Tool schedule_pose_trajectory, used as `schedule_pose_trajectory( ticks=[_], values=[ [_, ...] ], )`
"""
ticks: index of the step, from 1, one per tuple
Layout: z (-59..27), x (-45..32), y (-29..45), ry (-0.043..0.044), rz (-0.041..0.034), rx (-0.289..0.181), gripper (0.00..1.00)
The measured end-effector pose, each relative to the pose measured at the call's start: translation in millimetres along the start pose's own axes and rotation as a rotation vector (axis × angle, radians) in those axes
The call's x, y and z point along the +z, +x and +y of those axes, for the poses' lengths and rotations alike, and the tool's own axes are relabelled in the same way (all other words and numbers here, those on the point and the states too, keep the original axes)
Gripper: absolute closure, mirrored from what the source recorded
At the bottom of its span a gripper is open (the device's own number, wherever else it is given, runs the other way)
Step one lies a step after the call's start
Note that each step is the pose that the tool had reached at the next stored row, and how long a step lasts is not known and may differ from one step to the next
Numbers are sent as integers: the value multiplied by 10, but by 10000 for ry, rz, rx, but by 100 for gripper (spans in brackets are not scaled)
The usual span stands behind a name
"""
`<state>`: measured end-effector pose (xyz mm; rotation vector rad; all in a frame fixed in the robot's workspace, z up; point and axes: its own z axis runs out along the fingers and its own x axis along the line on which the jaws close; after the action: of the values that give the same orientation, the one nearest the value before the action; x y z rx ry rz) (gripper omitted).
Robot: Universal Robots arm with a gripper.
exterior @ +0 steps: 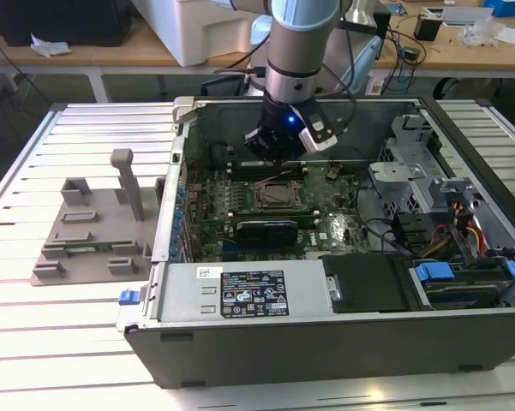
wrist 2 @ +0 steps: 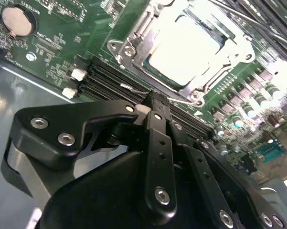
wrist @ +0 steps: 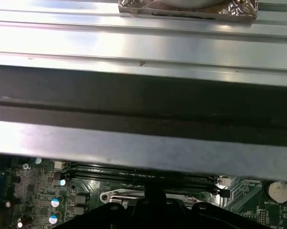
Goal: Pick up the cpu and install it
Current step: 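Install the first cpu locking lever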
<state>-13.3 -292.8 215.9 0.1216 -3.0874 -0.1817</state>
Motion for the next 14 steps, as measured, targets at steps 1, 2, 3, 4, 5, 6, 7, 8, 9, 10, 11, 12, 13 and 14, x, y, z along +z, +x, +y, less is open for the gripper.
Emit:
schedule_pose_trajectory(
  ticks=[1, 2, 3, 4, 5, 6, 7, 8, 9, 10, 11, 12, 13, 14],
  values=[
    [-2, 10, -15, -1, 6, 2, 89],
    [-5, 21, -27, -2, 11, 2, 89],
    [-8, 34, -42, -2, 17, 3, 89],
    [-10, 46, -61, -3, 21, 3, 89],
    [-13, 56, -76, -3, 26, 3, 89],
    [-16, 67, -93, -3, 32, 3, 89],
    [-18, 77, -111, -3, 38, 5, 89],
    [-19, 82, -119, -4, 39, 5, 89],
    [-21, 83, -121, -1, 39, 5, 89],
    [-21, 85, -122, -2, 40, 6, 89],
    [-23, 88, -124, -3, 39, 6, 89],
    [-27, 94, -126, -5, 38, 4, 89],
    [-28, 100, -129, -5, 38, 5, 89],
    [-31, 106, -131, -4, 39, 4, 89]
  ],
)
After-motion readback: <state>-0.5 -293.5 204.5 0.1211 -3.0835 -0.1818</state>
